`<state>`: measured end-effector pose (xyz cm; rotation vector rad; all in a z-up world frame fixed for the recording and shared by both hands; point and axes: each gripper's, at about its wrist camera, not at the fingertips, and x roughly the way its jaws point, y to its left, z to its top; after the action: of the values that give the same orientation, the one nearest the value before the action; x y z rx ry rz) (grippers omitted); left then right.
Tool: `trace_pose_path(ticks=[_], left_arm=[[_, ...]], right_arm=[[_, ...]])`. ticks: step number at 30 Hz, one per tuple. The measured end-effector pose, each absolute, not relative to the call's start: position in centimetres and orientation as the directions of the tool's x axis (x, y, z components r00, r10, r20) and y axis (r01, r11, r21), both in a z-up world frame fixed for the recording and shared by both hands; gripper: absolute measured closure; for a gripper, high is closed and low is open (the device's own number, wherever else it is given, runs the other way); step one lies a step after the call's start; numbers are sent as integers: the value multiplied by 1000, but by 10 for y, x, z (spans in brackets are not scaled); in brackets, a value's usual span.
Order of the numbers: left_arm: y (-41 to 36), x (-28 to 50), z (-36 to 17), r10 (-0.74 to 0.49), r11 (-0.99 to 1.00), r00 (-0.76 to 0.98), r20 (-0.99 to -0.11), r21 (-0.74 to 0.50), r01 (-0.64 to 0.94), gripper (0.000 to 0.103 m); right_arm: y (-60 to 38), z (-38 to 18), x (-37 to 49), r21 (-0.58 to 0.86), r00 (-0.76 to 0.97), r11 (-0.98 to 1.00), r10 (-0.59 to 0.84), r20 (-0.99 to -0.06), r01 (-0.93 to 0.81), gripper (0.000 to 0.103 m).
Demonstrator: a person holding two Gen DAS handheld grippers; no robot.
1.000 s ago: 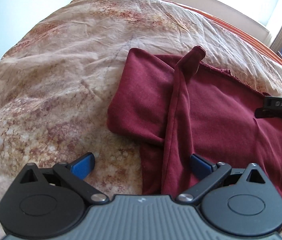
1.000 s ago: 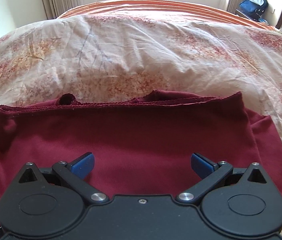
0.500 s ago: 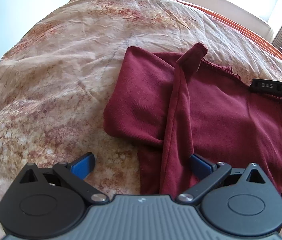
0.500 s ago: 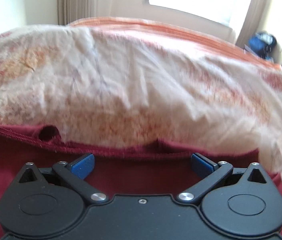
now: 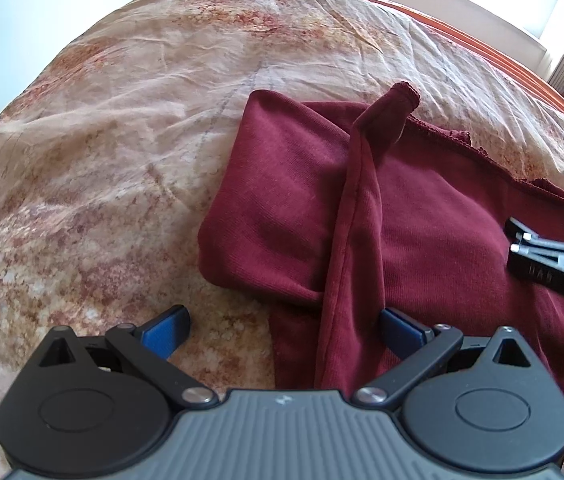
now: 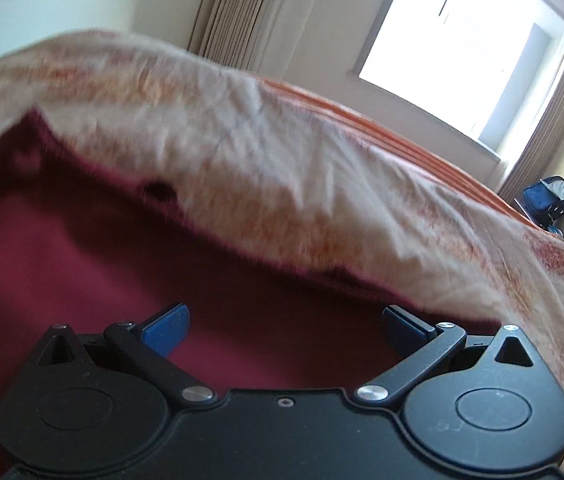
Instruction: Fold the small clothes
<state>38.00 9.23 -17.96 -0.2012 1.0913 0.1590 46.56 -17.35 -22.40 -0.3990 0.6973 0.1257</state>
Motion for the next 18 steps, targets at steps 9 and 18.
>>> trace_pose_path(ticks=[9, 18], left_arm=[[93, 384, -181, 28, 972, 431, -902, -77, -223, 0], [92, 384, -184, 32, 975, 425, -905, -65, -213, 0]], right_arm=[[-174, -220, 418, -356, 786, 903, -34, -618, -240, 1], [-176, -223, 345, -411, 813, 888, -81, -577, -204, 1]])
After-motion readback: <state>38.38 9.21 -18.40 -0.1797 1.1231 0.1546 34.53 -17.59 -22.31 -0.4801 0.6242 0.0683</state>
